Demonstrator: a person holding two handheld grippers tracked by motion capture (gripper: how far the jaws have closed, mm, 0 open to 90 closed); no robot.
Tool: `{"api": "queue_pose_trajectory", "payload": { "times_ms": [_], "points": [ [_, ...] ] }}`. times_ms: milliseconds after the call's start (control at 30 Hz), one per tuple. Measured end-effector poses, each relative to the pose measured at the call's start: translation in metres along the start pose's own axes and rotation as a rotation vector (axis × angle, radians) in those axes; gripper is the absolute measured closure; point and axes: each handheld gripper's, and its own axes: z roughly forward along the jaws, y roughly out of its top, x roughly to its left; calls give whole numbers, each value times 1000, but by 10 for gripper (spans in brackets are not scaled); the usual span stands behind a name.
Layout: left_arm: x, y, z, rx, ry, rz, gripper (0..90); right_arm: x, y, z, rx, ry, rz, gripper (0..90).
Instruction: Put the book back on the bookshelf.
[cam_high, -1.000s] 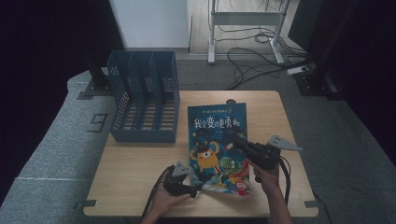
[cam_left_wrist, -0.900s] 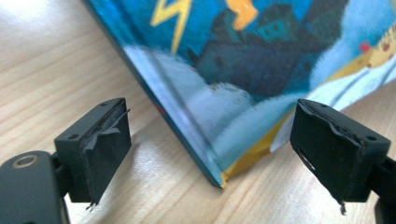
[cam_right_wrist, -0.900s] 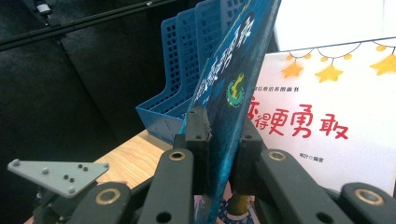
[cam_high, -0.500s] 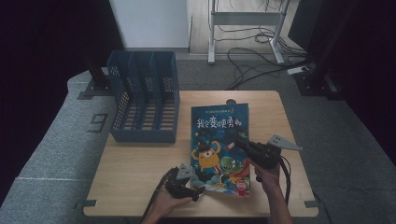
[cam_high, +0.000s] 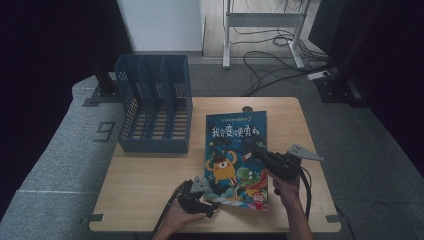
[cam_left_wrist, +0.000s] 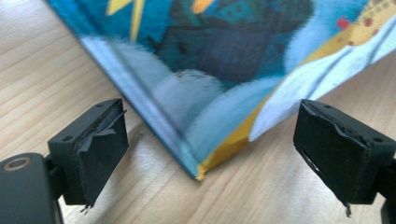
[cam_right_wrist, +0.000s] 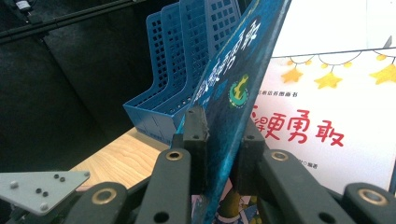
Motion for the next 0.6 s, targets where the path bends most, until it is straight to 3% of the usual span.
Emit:
{"api": "queue_pose_trajectory", "payload": {
  "times_ms": [133,333,600],
  "points": [
    [-3,-1,5,12,36,10,97,0,0,0,1,-3,1,775],
    [-3,-2,6,12,41,-4,107,1,0,0,-3,-5,-8,775],
    [-3,-1,7,16,51,8,103,10,3,-2,-17,13,-48,778]
  ]
}}
